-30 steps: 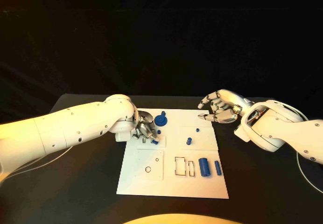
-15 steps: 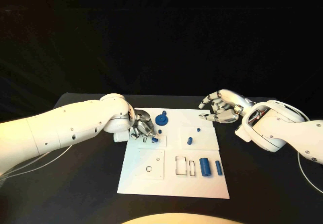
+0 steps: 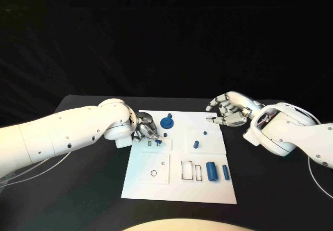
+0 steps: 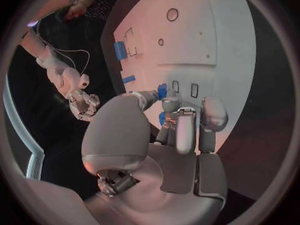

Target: Assemble the parts on the task board

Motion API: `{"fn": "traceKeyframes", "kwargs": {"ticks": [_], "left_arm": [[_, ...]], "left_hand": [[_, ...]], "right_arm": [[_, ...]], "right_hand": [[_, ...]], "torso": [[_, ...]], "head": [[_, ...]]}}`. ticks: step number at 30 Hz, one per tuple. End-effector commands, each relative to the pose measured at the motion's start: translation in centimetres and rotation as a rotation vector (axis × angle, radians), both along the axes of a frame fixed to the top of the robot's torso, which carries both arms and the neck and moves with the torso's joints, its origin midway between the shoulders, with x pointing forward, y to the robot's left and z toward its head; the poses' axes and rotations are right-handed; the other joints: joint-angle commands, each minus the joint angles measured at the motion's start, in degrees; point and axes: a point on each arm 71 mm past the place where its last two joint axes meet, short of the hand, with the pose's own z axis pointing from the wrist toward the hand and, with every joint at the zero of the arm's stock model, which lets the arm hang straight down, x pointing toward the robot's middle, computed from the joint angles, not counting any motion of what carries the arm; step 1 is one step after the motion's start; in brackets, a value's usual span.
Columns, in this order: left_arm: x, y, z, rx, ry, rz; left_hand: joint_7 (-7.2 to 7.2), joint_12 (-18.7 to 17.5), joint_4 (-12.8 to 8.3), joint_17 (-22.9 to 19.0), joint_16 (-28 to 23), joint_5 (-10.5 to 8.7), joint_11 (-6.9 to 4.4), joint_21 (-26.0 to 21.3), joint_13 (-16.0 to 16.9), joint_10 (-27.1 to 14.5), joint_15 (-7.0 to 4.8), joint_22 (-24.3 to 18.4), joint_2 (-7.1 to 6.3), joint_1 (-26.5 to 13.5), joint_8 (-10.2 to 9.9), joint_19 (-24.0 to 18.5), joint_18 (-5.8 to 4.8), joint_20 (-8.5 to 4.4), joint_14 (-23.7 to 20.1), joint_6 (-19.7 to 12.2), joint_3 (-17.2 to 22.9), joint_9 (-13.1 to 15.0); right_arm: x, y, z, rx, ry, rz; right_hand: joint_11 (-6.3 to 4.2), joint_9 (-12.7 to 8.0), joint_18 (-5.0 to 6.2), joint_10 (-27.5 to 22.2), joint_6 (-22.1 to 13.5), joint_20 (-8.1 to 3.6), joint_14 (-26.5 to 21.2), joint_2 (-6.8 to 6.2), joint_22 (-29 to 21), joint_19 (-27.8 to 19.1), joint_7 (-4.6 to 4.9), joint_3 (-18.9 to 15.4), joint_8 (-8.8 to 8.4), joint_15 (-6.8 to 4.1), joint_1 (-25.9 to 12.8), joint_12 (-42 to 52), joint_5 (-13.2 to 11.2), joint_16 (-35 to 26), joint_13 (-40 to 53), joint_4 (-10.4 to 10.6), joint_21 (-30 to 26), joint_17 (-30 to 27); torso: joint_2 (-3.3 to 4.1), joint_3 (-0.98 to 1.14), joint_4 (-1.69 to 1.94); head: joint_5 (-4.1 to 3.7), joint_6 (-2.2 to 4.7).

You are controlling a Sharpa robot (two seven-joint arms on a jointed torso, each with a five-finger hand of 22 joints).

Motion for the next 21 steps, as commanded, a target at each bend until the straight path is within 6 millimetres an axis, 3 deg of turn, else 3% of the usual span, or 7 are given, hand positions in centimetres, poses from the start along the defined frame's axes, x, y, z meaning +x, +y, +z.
{"fn": "traceKeyframes", "kwargs": {"ticks": [1,10,21], "left_arm": [[0.27,-0.11,0.43,0.075,-0.134,-0.024],[0.09,-0.59,0.16,0.122,-0.170,-0.055],[-0.21,-1.04,-0.25,0.143,-0.139,-0.091]], "left_hand": [[-1.02,0.3,-8.9,6.4,0.2,0.05,0.00,0.4,0.2,0.6,-0.43,0.3,-0.11,-0.7,0.2,0.5,-1.08,0.01,3.6,1.5,9.4,5.2],[-1.14,0.6,-9.6,6.3,0.1,0.09,-0.13,0.8,0.8,1.3,-0.56,1.2,-0.67,-1.4,0.3,1.2,-1.25,-0.14,3.6,1.9,10.8,5.4],[-1.22,1.0,-9.8,6.3,0.1,0.06,-0.20,1.0,1.3,1.8,-0.62,1.7,-0.94,-1.9,0.4,1.6,-1.35,-0.20,3.6,2.1,11.3,5.5]], "right_arm": [[-0.05,0.11,-0.06,-0.008,-0.002,0.018],[-0.03,0.14,-0.09,-0.008,-0.001,0.018],[-0.04,0.24,-0.16,-0.009,0.001,0.021]], "right_hand": [[-0.13,-0.1,1.17,-0.3,-0.4,0.07,4.1,0.27,4.1,-0.5,-0.03,-0.2,0.25,-0.47,-0.4,-0.4,0.4,-0.2,-0.1,0.1,-0.4,7.8],[-0.13,-0.1,1.15,-0.3,-0.4,0.07,4.1,0.27,4.2,-0.4,-0.04,-0.2,0.27,-0.47,-0.4,-0.4,0.4,-0.2,-0.1,0.1,-0.3,7.9],[-0.13,-0.1,1.15,-0.3,-0.4,0.07,4.1,0.27,4.2,-0.4,-0.04,-0.2,0.27,-0.47,-0.4,-0.4,0.4,-0.2,-0.1,0.1,-0.3,7.9]], "torso": [[-0.06,0.01,0.06],[-0.07,-0.06,-0.11],[0.02,-0.06,-0.05]], "head": [[0.26,-0.20],[0.43,-0.25],[0.33,-0.20]]}}
